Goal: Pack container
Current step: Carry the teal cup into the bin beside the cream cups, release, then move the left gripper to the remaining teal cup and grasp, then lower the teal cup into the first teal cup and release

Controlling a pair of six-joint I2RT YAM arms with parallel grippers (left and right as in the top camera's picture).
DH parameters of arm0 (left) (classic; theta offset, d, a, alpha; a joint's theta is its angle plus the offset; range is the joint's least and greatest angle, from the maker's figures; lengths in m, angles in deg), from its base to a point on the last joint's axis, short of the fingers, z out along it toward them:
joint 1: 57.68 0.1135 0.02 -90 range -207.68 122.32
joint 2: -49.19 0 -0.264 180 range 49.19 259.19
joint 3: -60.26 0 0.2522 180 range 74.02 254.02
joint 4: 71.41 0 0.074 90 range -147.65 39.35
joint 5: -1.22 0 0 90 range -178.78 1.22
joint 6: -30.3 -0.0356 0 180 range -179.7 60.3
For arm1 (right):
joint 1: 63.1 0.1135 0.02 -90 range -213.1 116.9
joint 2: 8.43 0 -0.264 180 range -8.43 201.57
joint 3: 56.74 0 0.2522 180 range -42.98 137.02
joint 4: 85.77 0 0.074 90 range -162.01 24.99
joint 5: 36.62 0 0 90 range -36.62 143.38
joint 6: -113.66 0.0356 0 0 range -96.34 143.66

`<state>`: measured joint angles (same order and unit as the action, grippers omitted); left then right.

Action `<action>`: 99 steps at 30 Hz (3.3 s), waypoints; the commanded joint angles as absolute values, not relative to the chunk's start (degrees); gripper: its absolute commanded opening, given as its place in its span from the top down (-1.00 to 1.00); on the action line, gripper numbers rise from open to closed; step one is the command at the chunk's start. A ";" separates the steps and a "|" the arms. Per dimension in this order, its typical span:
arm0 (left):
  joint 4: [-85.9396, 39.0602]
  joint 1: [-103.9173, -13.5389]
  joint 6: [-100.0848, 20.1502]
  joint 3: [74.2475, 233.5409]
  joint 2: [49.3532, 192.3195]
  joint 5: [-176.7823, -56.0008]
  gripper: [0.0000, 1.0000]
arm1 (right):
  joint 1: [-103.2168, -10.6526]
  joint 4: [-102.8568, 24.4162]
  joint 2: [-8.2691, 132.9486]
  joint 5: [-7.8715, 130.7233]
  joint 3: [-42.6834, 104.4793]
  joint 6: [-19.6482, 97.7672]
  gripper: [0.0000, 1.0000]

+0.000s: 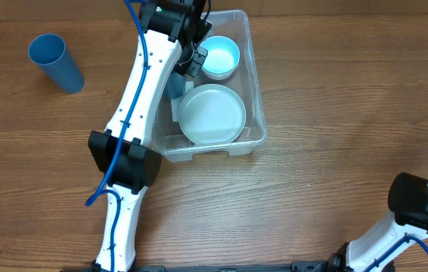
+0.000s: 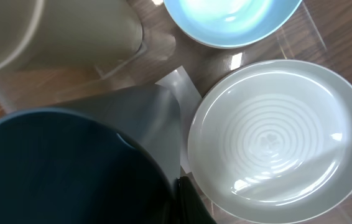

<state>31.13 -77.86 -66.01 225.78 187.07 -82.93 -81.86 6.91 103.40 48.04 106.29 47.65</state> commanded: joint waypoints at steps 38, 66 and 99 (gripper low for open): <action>26.21 -37.19 -59.93 230.81 187.80 -105.40 -0.70 | -81.97 6.60 102.74 47.45 106.56 47.80 -1.00; 18.43 -43.22 -65.27 226.96 192.34 -94.10 -0.18 | -81.97 6.60 102.74 47.45 106.56 47.82 -1.00; 28.11 -73.27 -63.78 231.68 165.17 -88.52 0.92 | -81.97 6.60 102.74 47.45 106.56 47.82 -1.00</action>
